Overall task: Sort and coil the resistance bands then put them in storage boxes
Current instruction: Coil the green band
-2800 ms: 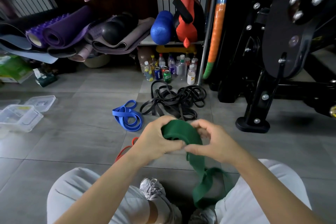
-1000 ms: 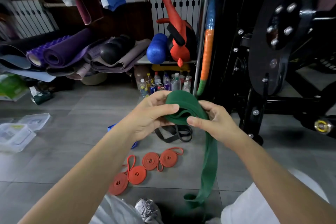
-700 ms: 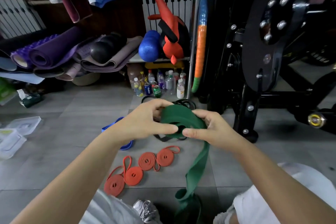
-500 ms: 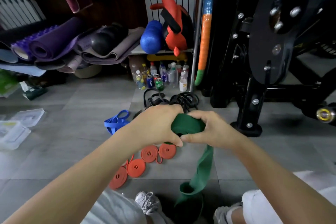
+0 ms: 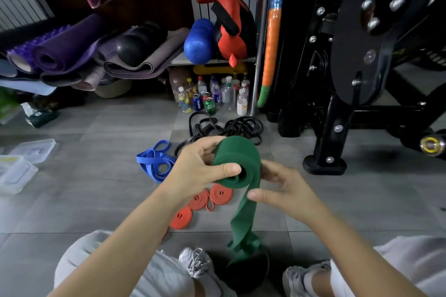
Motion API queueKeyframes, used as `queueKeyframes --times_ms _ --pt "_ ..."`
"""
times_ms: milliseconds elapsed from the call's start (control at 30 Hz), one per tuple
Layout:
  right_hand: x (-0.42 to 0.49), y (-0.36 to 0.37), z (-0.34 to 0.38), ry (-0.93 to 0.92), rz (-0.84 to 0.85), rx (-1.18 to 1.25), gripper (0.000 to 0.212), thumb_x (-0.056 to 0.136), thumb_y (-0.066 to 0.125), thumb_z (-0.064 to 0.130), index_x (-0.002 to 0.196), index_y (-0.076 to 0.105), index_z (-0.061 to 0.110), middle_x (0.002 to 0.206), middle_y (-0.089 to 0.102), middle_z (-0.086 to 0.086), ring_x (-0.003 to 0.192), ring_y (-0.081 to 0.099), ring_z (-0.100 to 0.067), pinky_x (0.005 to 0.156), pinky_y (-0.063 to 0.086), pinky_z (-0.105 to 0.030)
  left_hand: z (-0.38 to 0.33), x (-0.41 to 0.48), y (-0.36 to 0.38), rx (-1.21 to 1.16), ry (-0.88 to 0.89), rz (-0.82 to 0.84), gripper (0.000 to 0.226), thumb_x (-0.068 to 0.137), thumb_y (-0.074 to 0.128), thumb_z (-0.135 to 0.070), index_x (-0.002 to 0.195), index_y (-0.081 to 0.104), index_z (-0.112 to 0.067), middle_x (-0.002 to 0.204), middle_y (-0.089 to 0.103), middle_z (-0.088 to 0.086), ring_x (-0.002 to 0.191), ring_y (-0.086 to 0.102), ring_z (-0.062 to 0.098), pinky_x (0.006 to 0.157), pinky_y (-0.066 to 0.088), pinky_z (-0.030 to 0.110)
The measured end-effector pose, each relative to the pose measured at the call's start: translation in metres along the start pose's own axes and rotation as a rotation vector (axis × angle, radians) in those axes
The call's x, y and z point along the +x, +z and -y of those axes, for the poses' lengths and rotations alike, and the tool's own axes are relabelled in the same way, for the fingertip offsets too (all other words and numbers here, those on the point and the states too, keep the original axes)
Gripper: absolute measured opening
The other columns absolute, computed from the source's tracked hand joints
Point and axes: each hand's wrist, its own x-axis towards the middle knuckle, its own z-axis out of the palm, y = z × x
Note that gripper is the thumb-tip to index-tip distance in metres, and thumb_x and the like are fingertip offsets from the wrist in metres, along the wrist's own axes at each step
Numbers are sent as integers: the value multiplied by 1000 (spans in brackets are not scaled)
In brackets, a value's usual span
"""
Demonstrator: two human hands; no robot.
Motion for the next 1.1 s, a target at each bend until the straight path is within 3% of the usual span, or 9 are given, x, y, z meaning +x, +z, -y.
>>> queueKeyframes --times_ms 200,300,400,533,667,767,867,967,1100 --pt "11 11 7 -10 -161 164 43 59 80 11 99 66 19 93 74 1 87 69 -13 78 54 -23 5 -8 16 -374 -125 10 54 65 82 -13 113 58 -16 107 68 6 96 66 26 76 58 42" --pt "16 -3 20 55 -3 -122 43 64 84 4 100 68 20 93 73 1 87 69 -11 78 55 -24 -5 -5 2 270 -37 46 56 64 85 -23 111 55 -28 113 62 -6 105 60 14 88 52 31" --pt "26 -8 31 67 127 -583 40 65 84 25 103 69 25 91 71 5 87 65 -10 80 52 -34 -18 -2 -1 919 50 181 75 60 81 -48 125 47 -34 115 51 -17 105 50 3 90 42 23" --pt "32 0 34 51 153 -731 45 63 82 35 104 67 23 94 66 6 88 60 -11 81 50 -39 -22 1 6 1212 80 222 52 64 75 -49 105 55 -24 92 61 -10 87 58 12 69 42 26" --pt "27 -5 18 59 95 -483 68 56 83 45 116 55 32 113 62 13 107 56 -2 98 44 -28 -27 7 -7 935 53 123 47 60 82 -43 100 61 -28 89 63 -13 82 59 8 71 46 24" --pt "17 -5 -3 157 94 -385 75 54 85 48 118 48 38 119 60 13 116 54 -5 105 41 -34 -36 11 -15 575 58 49 43 54 89 -31 88 62 -35 89 71 -9 84 68 10 81 56 32" --pt "18 1 -16 184 -63 -231 59 55 83 53 103 50 44 107 63 15 109 58 -8 96 46 -30 -44 19 -17 351 99 -23 47 46 86 -38 87 64 -33 87 74 -11 83 70 7 79 57 28" --pt "35 9 -6 70 -234 -74 46 67 82 38 99 50 49 104 63 18 104 59 -1 87 46 -20 -50 25 -12 192 126 -77 48 44 83 -37 88 67 -26 88 75 -3 85 71 16 79 57 36" --pt "58 3 33 -131 -248 80 37 70 80 11 94 63 34 97 70 -8 87 67 -15 76 53 -17 -61 30 -16 -48 157 -102 39 49 82 -30 86 72 -26 90 74 2 83 71 19 70 58 34"
